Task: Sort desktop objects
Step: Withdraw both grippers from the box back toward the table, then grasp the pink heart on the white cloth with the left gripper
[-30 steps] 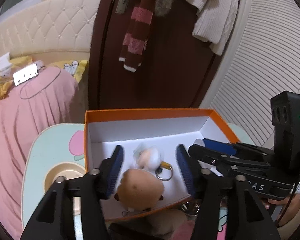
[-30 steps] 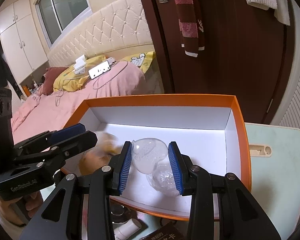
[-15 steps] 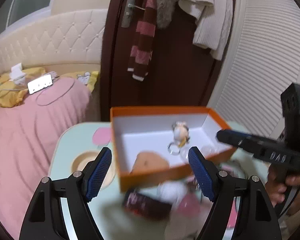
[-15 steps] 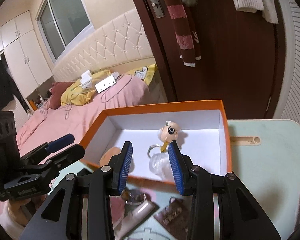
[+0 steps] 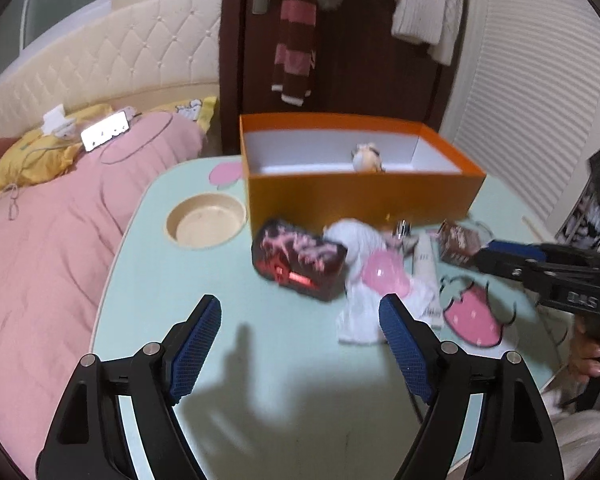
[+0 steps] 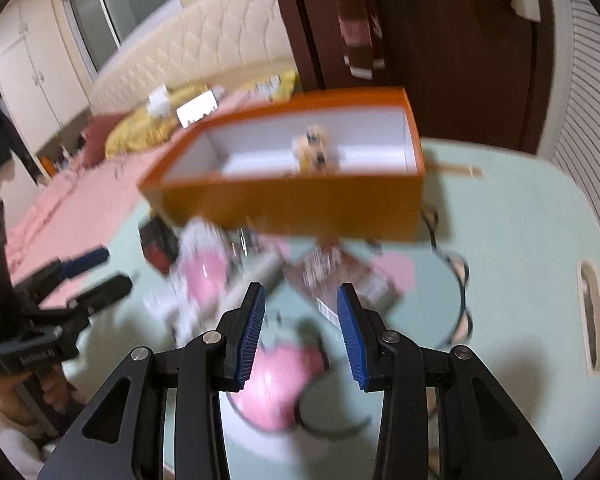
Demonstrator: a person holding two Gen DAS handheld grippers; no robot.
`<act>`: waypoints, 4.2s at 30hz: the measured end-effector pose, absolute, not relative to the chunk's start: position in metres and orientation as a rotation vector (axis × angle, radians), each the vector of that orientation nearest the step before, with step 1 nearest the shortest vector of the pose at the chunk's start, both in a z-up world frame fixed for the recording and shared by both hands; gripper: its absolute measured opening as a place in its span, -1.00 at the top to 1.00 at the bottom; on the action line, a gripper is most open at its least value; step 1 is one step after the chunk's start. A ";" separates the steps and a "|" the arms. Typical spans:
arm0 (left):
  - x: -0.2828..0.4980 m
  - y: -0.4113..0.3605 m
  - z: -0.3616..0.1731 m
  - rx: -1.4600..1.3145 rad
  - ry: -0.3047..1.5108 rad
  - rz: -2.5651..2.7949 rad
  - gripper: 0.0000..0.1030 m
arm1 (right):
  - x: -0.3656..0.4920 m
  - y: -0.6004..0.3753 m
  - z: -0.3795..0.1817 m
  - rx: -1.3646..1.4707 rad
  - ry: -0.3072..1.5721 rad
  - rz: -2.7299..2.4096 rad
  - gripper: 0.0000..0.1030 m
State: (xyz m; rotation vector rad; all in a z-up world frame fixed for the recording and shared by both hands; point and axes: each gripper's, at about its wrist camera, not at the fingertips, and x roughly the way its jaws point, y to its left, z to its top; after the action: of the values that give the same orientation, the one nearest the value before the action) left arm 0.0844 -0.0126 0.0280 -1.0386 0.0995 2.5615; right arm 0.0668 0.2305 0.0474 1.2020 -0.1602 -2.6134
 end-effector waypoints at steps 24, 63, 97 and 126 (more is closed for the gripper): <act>0.085 0.012 -0.001 -1.173 0.199 2.572 -0.98 | 0.079 0.210 0.029 1.267 0.041 -2.590 -0.28; 0.087 0.019 0.035 -0.956 0.154 2.499 -0.08 | 0.083 0.216 0.020 1.303 0.079 -2.664 -0.98; 0.060 0.066 0.018 -1.041 0.223 2.393 0.36 | 0.081 0.234 0.022 1.241 -0.057 -2.654 -0.98; 0.076 0.025 0.042 -0.926 0.063 2.425 0.58 | 0.083 0.233 0.024 1.259 -0.039 -2.662 -0.98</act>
State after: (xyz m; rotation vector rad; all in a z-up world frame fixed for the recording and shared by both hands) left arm 0.0765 0.0255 0.0419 -0.9260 0.0633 2.4248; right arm 0.0831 0.2326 0.0236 1.2587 -0.0388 -2.6620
